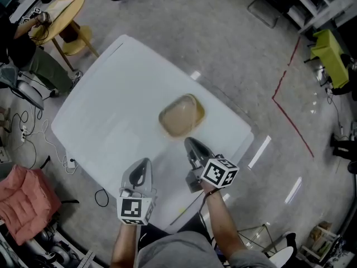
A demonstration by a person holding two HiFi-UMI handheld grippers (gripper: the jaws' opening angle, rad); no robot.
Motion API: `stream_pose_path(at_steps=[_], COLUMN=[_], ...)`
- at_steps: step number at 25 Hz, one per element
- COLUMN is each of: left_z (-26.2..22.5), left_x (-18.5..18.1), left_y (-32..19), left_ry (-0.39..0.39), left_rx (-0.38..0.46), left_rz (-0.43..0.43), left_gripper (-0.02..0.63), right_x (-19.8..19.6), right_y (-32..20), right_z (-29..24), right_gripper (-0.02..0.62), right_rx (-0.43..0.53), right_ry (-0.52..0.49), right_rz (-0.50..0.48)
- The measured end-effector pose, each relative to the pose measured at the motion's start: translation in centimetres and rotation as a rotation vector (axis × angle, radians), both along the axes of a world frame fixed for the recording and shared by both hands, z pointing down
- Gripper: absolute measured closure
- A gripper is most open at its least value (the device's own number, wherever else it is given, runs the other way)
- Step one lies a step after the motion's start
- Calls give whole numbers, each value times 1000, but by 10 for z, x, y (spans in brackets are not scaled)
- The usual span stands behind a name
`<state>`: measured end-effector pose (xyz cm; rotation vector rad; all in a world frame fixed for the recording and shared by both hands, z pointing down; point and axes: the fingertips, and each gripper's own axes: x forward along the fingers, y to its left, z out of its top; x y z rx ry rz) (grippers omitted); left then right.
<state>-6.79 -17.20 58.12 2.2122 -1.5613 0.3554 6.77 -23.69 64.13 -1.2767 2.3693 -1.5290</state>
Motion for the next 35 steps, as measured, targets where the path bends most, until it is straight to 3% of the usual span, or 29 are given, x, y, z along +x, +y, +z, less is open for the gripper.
stream_pose_path(at_steps=[8,21,35], left_z=[-29,-96,-153], left_x=[-11,-20,-26], left_y=[10,26,65], left_ry=[7,34,66], left_rx=[52,175,287], left_rz=[-1,44,150], left_gripper=[594,594,594], right_x=[2,7,2], right_y=[8,39,105], right_z=[-35,-121,-195], right_gripper=[561,563,563], right_rx=[72,262,446], right_ry=[26,168,329], right_rz=[31,88,187])
